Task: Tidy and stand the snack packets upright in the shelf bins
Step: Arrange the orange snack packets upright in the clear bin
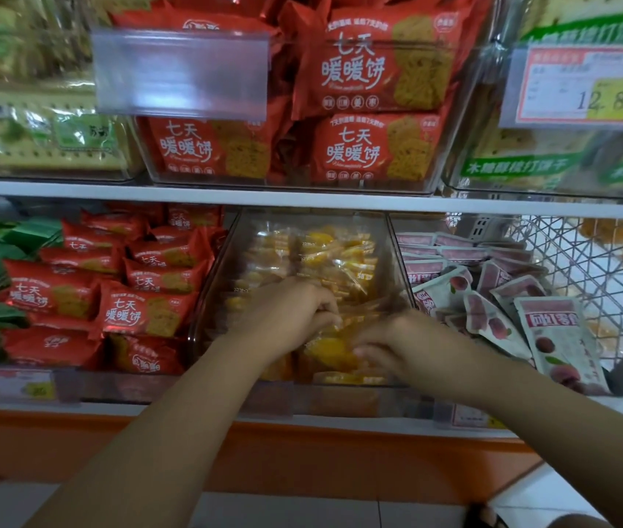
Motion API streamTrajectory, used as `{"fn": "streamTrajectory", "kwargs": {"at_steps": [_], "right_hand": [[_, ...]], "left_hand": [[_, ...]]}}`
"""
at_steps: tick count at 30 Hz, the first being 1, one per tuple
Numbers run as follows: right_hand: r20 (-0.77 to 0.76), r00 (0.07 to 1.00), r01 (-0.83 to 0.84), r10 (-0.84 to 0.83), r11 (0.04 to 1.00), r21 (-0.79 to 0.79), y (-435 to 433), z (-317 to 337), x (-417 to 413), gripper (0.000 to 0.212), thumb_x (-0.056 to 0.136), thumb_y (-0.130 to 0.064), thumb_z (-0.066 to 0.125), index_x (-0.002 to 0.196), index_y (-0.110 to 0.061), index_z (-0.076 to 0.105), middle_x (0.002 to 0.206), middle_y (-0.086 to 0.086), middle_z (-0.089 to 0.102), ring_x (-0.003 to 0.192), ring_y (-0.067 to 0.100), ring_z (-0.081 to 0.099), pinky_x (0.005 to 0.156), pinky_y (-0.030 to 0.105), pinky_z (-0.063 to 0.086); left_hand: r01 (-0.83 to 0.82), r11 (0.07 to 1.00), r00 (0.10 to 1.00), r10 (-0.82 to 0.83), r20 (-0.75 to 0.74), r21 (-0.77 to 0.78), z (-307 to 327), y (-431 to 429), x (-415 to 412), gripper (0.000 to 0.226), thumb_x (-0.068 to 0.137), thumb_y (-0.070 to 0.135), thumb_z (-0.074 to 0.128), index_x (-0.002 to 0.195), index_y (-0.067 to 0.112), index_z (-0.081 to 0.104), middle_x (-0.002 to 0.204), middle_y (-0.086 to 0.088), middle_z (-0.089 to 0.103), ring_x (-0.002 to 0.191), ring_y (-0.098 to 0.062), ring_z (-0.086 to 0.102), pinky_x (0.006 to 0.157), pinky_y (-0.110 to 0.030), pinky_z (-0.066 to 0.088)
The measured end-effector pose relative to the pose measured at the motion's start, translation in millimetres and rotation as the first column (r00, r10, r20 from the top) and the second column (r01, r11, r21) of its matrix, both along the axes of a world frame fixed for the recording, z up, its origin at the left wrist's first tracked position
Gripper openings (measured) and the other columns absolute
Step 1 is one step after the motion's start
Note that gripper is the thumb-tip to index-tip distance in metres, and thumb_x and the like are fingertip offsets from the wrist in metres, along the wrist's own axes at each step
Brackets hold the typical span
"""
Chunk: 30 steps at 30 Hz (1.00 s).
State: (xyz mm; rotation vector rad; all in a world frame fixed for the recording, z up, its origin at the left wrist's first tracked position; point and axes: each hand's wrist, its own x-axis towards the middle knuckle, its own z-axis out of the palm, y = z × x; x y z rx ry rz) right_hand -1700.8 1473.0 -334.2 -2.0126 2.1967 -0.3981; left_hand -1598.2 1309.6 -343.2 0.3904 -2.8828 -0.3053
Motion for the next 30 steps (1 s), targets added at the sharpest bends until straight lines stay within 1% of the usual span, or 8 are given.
{"fn": "streamTrajectory", "kwargs": {"at_steps": [3,6,10,14,18,22,26,30], "right_hand": [[-0.086,0.985,0.131,-0.148,0.975,-0.178,-4,4,-8,0.017,0.084,-0.025,0.065,0.101,-0.021,0.065,0.093,-0.006,0.061,0.083,0.015,0.060,0.077,0.030,0.045],[-0.262,0.945,0.170,-0.196,0.978,-0.122,-9,0,-8,0.019,0.081,-0.037,0.066,0.096,-0.027,0.063,0.098,-0.008,0.064,0.100,0.017,0.057,0.092,0.032,0.030],[-0.289,0.931,0.201,-0.222,0.974,-0.101,-9,0,-10,0.018,0.081,-0.043,0.063,0.092,-0.029,0.064,0.095,-0.011,0.064,0.103,0.013,0.053,0.097,0.030,0.022],[-0.284,0.936,0.185,-0.209,0.977,-0.108,-9,-2,-7,0.027,0.068,-0.038,0.076,0.089,-0.026,0.064,0.090,-0.007,0.063,0.098,0.021,0.057,0.095,0.039,0.033],[-0.279,0.941,0.176,-0.192,0.981,-0.081,-4,1,-3,0.020,0.080,-0.036,0.066,0.097,-0.028,0.061,0.091,-0.006,0.064,0.107,0.016,0.053,0.108,0.030,0.011],[-0.289,0.934,0.174,-0.212,0.973,-0.150,7,-4,-3,0.031,0.058,-0.023,0.082,0.075,-0.028,0.057,0.058,-0.006,0.059,0.074,0.017,0.065,0.104,0.035,0.023],[-0.293,0.932,0.171,-0.214,0.971,-0.166,17,-4,-3,0.028,0.057,-0.016,0.079,0.061,-0.029,0.055,0.061,-0.009,0.058,0.073,0.016,0.062,0.101,0.049,0.032],[-0.394,0.899,0.141,-0.192,0.978,-0.154,21,-2,2,0.036,0.042,-0.017,0.085,0.049,-0.034,0.054,0.071,-0.014,0.064,0.077,0.015,0.064,0.098,0.051,0.032]], "left_hand": [[0.019,1.000,1.000,-0.019,0.009,-0.022,-1,1,-7,0.019,0.084,0.050,0.061,0.079,0.032,0.062,0.080,0.014,0.060,0.076,-0.003,0.050,0.080,-0.026,0.032],[0.024,0.999,1.000,-0.023,0.011,-0.025,-1,4,-11,0.030,0.082,0.054,0.061,0.070,0.029,0.050,0.064,0.013,0.048,0.067,-0.004,0.044,0.069,-0.026,0.030],[0.043,0.999,0.999,-0.043,0.003,0.004,-2,8,-6,0.032,0.081,0.054,0.061,0.068,0.029,0.047,0.066,0.013,0.046,0.070,-0.006,0.046,0.067,-0.025,0.027],[0.071,0.994,0.997,-0.074,0.030,0.084,-2,6,0,0.021,0.080,0.050,0.065,0.077,0.030,0.064,0.072,0.015,0.054,0.070,-0.003,0.049,0.060,-0.019,0.030],[0.085,0.986,0.994,-0.094,0.063,0.141,0,8,7,0.018,0.079,0.048,0.068,0.085,0.032,0.070,0.081,0.016,0.063,0.073,0.000,0.053,0.064,-0.019,0.039],[0.085,0.981,0.989,-0.105,0.106,0.176,7,1,21,0.009,0.086,0.035,0.066,0.093,0.032,0.070,0.087,0.019,0.061,0.081,0.002,0.056,0.074,-0.020,0.044],[0.048,0.994,0.990,-0.060,0.131,0.094,11,-3,28,0.010,0.090,0.029,0.061,0.095,0.029,0.070,0.091,0.018,0.063,0.086,0.001,0.054,0.074,-0.019,0.039],[-0.029,0.988,0.997,0.018,0.073,0.152,8,1,24,0.009,0.092,0.025,0.058,0.092,0.026,0.067,0.083,0.012,0.070,0.079,0.001,0.063,0.070,-0.017,0.047]]}}
